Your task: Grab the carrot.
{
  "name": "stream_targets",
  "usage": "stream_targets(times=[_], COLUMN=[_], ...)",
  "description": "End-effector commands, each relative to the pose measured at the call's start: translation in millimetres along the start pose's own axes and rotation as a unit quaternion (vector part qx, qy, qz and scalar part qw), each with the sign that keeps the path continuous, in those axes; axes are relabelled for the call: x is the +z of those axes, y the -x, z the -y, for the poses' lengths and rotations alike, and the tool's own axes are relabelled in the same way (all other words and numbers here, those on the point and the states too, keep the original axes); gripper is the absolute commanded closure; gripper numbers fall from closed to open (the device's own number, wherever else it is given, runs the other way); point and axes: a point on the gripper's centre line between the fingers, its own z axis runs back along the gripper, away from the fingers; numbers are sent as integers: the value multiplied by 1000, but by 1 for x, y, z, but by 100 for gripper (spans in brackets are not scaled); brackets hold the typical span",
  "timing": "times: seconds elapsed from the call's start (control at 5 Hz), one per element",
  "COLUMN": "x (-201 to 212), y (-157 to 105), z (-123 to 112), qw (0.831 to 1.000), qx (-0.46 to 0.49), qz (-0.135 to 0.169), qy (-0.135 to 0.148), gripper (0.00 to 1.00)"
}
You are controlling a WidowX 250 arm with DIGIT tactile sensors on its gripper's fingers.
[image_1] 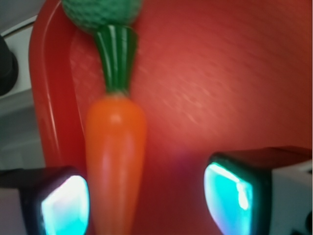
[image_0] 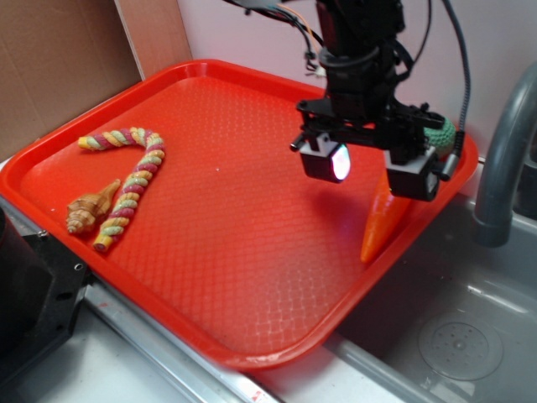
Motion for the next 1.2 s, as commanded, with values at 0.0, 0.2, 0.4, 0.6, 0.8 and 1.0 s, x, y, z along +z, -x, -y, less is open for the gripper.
stream_targets(times=[0.0, 0.2, 0.4, 0.6, 0.8, 1.0], x=[3, 1, 12, 65, 120, 172], y=[-20, -13, 0, 24, 37, 31], z=[-34, -74, -92, -112, -131, -140], qw=[999, 995, 991, 987, 989, 992], qx=[-41, -96, -113, -156, -134, -98], qz=[-14, -28, -49, -24, -18, -22], qy=[9, -10, -54, -36, -64, -80], gripper=[22, 100, 100, 100, 100, 100])
